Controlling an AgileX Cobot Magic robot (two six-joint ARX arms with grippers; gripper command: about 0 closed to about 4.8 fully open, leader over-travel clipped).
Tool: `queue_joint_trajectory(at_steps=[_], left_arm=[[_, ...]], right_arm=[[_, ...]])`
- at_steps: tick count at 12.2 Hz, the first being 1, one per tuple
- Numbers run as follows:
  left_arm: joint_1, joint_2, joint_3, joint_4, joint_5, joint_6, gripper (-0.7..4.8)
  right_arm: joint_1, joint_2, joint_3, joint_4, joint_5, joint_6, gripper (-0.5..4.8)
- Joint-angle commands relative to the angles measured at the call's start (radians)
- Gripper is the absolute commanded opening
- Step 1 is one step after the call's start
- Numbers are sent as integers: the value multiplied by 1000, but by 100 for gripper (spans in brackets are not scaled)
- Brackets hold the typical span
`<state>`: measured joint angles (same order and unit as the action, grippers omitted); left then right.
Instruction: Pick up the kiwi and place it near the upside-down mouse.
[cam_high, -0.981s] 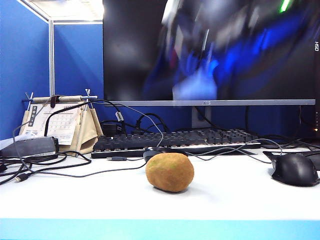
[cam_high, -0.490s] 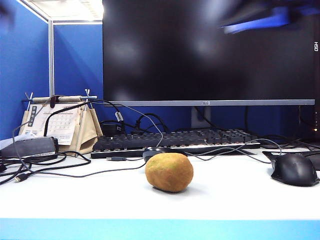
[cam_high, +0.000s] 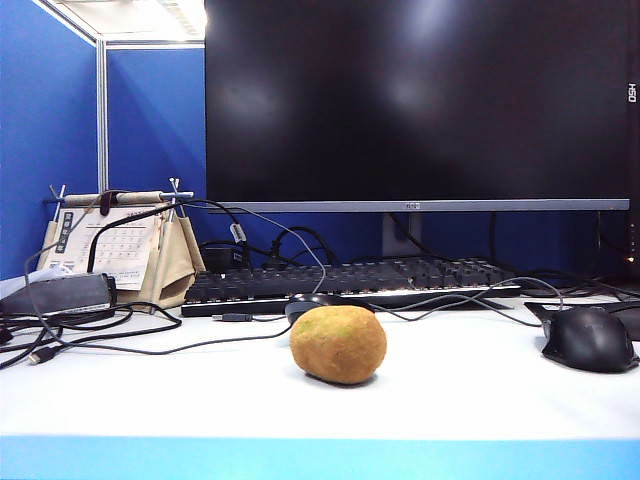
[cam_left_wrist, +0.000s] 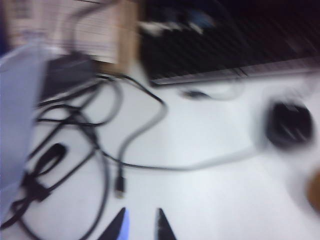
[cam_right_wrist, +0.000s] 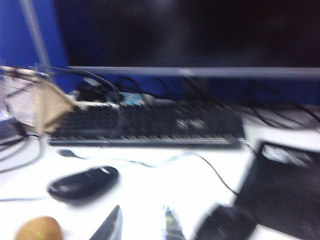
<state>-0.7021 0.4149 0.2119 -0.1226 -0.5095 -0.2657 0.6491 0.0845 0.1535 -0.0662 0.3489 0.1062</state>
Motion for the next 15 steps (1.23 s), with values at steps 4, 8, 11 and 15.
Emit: queue_joint_trajectory(at_steps=[4,8,11,15], left_arm=[[0,-1,-145,6,-50,-24,80],[1,0,-194,34,-55,-26,80],[0,-1,-194,27,-50,-27,80],[0,0,-194,27,-48,-30,80]], right_arm=[[-13,-78,-90,-154,100,51,104],[-16,-76,-119,-184,149,58,103],[-15,-74,-119,-187,126,58,-3],[-15,-70,-119,-189,121,57,-3]])
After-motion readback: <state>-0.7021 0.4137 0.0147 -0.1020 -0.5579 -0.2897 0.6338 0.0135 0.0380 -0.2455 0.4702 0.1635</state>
